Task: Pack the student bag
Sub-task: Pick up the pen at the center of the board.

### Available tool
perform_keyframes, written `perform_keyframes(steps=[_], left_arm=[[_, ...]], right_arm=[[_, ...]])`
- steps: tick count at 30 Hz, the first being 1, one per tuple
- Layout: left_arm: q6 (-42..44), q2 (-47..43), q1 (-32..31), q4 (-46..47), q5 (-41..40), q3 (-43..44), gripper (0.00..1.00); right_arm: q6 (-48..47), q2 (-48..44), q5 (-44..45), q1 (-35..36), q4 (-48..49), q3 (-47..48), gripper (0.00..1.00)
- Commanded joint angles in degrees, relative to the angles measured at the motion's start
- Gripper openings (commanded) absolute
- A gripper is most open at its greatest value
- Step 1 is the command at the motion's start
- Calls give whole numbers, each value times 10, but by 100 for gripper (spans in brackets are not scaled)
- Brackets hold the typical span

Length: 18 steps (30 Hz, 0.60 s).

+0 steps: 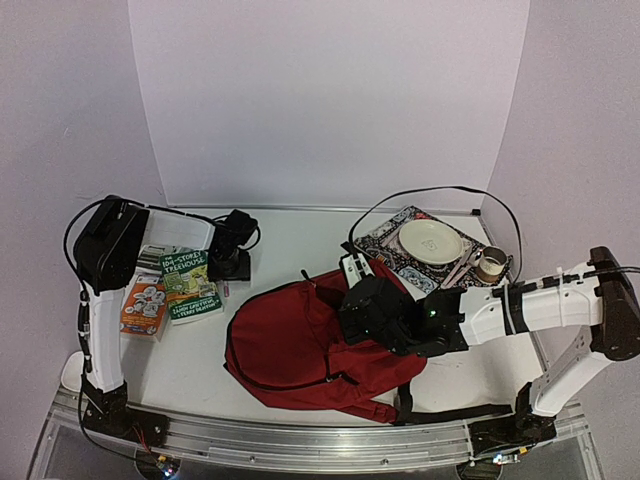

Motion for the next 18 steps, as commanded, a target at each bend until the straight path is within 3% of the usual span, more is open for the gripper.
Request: perform_keyframes(steps=[1,10,18], left_arm=[[14,32,7,-25,38,12,54],[47,33,7,-30,178,-22,28],[100,-25,5,-84,231,-76,19]], right_arm=[[-5,-18,29,3,-10,2,0],[1,-24,32,3,-11,-3,0],[2,-23,33,3,-10,0,0]])
